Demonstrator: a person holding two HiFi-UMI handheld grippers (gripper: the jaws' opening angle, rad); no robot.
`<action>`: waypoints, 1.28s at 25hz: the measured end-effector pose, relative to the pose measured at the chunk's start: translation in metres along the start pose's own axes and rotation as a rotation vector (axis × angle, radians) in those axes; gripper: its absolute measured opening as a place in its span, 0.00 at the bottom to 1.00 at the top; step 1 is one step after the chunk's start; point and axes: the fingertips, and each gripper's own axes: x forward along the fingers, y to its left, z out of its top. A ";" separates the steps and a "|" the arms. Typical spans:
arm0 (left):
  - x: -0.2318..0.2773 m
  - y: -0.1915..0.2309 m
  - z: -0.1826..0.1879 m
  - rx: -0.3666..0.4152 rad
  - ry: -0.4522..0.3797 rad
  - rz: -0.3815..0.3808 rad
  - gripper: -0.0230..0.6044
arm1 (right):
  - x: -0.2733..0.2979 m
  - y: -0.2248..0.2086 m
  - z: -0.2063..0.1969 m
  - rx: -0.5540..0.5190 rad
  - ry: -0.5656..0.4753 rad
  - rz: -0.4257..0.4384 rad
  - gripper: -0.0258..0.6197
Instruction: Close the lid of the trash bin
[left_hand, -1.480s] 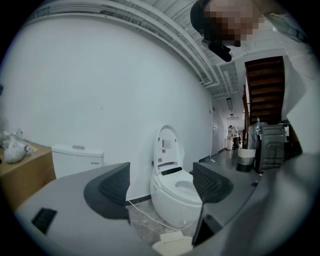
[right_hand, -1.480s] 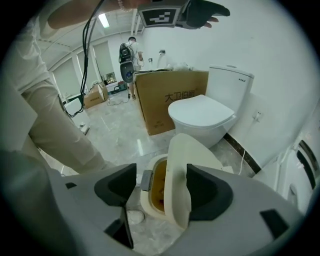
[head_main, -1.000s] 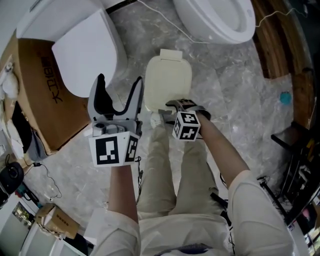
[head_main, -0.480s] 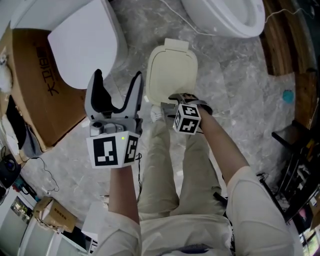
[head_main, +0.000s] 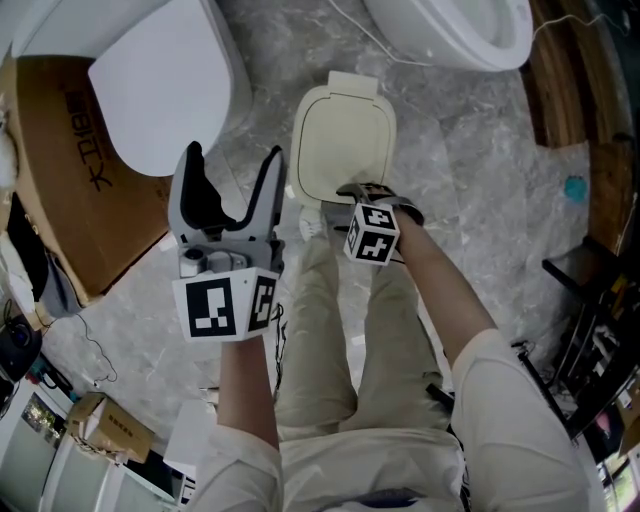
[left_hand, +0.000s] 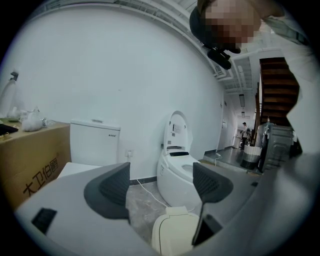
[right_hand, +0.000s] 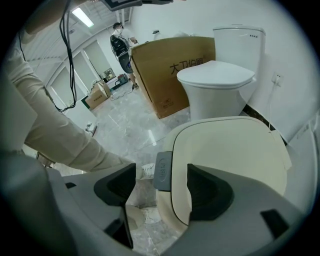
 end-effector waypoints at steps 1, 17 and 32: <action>0.000 0.001 0.000 -0.001 0.000 0.000 0.66 | 0.001 -0.001 0.000 0.006 0.000 -0.004 0.54; -0.019 -0.011 0.062 -0.016 -0.073 0.010 0.66 | -0.077 -0.025 0.065 0.281 -0.200 -0.124 0.53; -0.063 -0.132 0.509 0.252 -0.645 -0.149 0.64 | -0.698 -0.094 0.265 0.397 -1.192 -0.977 0.26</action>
